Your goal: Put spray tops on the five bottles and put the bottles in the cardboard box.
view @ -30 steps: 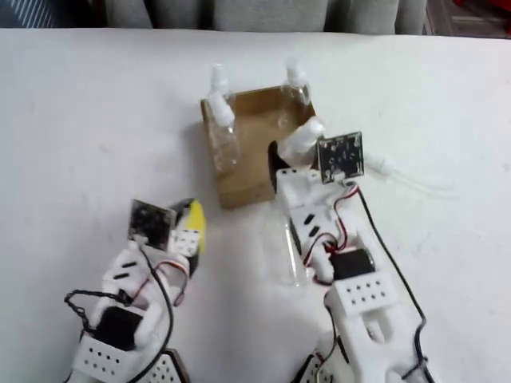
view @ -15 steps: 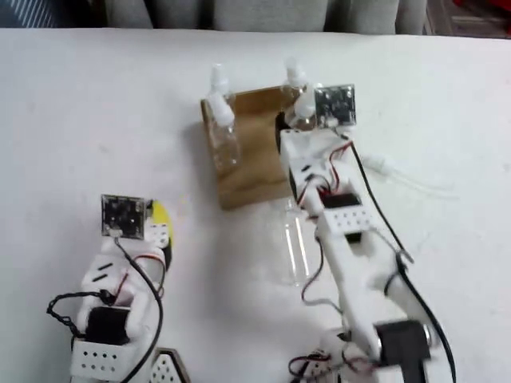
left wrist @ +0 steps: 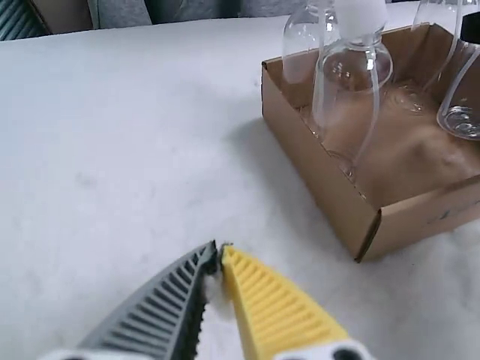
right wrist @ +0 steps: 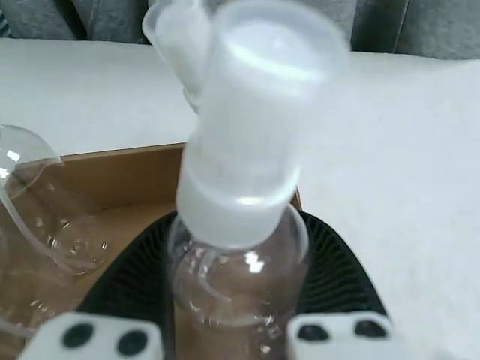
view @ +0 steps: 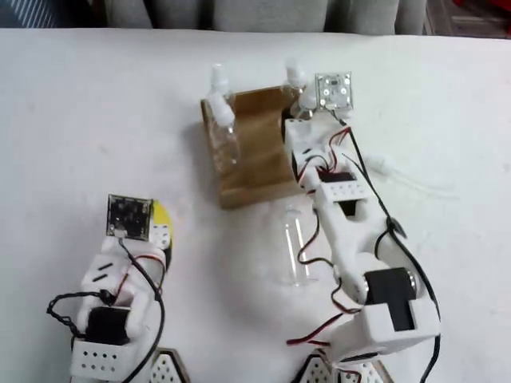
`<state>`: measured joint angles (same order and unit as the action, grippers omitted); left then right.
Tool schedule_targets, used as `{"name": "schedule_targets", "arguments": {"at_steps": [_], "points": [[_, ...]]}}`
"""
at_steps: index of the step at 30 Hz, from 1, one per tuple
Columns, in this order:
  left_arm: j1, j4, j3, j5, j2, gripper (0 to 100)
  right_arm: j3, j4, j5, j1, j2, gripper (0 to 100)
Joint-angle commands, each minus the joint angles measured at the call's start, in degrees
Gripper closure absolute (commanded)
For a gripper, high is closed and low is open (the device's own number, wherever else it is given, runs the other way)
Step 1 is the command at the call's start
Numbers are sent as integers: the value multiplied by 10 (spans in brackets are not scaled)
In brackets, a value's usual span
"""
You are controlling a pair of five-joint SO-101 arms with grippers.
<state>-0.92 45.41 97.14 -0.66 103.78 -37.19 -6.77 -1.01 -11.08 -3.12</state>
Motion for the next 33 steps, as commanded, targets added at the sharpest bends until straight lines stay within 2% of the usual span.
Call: {"name": "schedule_targets", "arguments": {"at_steps": [1,23,33], "points": [[-7,0,-2,-6,7,978,33,-34,5,8,-7,981],[-7,0,-2,-6,7,978,39,-44,2,15,-36,981],[-7,0,-2,-7,7,978,53,-105,4,21,-100,981]]}}
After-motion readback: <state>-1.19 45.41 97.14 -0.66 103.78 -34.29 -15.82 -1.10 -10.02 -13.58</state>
